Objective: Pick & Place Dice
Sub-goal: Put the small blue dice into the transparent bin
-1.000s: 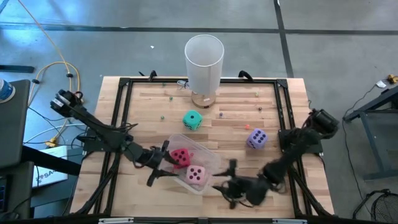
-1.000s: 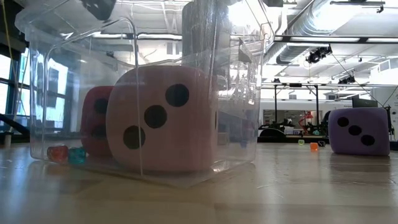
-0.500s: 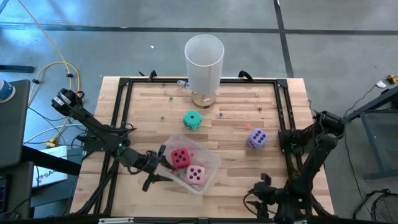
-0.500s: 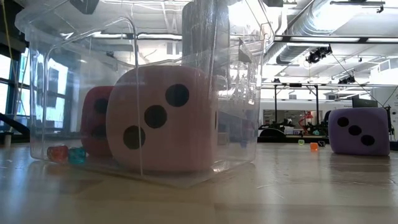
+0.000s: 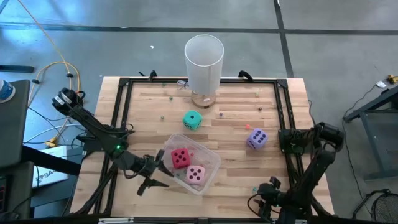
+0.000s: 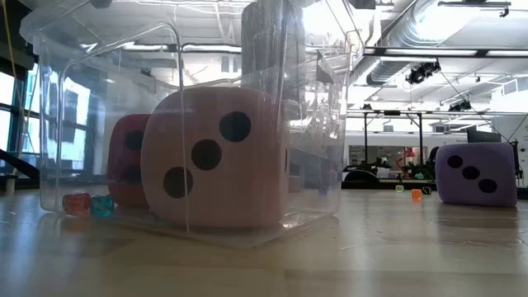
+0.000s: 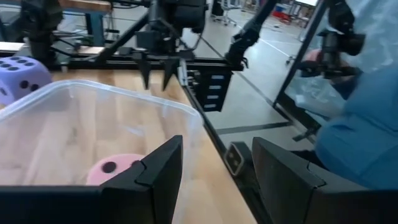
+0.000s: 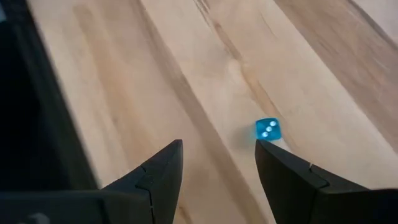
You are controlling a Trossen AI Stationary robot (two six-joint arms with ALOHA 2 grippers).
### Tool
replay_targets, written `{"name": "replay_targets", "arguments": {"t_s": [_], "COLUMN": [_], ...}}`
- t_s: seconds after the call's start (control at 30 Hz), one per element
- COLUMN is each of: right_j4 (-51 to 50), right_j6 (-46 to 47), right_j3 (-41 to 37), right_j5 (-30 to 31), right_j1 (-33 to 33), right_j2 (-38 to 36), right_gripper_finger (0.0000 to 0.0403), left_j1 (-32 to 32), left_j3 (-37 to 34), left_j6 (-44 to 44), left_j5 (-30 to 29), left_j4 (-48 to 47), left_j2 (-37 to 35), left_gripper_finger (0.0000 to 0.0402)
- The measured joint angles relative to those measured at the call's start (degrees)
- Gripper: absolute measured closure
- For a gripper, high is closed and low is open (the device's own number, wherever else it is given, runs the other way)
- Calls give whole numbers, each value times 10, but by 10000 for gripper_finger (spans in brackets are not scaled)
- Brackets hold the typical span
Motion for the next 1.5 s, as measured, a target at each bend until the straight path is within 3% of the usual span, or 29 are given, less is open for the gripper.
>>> {"name": "replay_targets", "arguments": {"t_s": [0.23,0.6,1.5], "right_j4": [-51,-46,-26], "right_j6": [19,23,16], "right_j3": [0,2,-1], "right_j5": [0,11,63], "right_j1": [0,0,-2], "right_j2": [29,70,75], "right_gripper_finger": [211,211,211], "left_j1": [-15,-15,-11], "left_j3": [0,0,0], "left_j6": [0,0,0], "left_j5": [-1,-2,-3], "left_j4": [1,21,20], "left_j2": [0,0,0], "left_gripper_finger": [215,215,215]}}
